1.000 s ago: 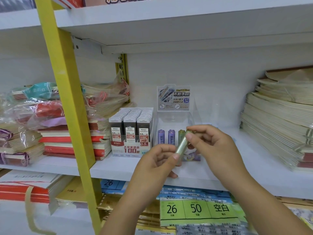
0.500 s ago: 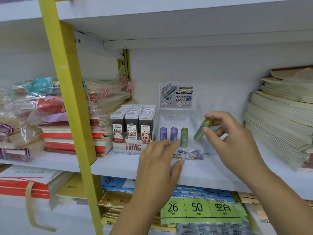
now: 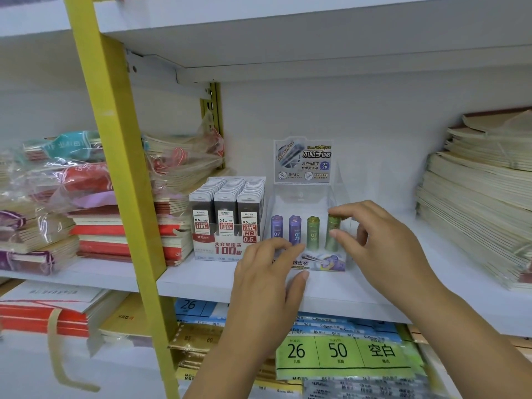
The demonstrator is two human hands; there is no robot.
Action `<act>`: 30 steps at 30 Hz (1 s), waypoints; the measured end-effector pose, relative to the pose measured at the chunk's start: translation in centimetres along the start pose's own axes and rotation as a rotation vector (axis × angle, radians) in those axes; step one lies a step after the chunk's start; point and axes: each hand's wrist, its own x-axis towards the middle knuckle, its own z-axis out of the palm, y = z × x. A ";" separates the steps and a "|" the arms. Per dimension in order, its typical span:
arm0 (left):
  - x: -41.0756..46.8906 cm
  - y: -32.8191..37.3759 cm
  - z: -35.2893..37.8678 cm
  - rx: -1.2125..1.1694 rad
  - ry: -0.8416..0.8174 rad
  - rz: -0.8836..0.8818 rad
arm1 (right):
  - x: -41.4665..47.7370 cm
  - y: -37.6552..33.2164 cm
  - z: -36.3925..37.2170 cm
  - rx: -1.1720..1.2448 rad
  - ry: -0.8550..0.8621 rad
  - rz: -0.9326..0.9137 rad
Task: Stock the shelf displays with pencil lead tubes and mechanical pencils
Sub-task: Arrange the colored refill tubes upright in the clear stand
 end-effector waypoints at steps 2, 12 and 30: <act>0.0 0.0 0.0 -0.004 0.004 0.002 | 0.0 0.3 0.5 -0.066 -0.020 0.002; -3.8 1.0 -1.0 -0.099 0.231 0.052 | -4.5 -1.0 -0.8 0.184 0.117 -0.017; -37.7 -6.8 11.6 -0.405 -0.978 -0.976 | -40.2 5.2 18.6 0.419 -1.152 0.956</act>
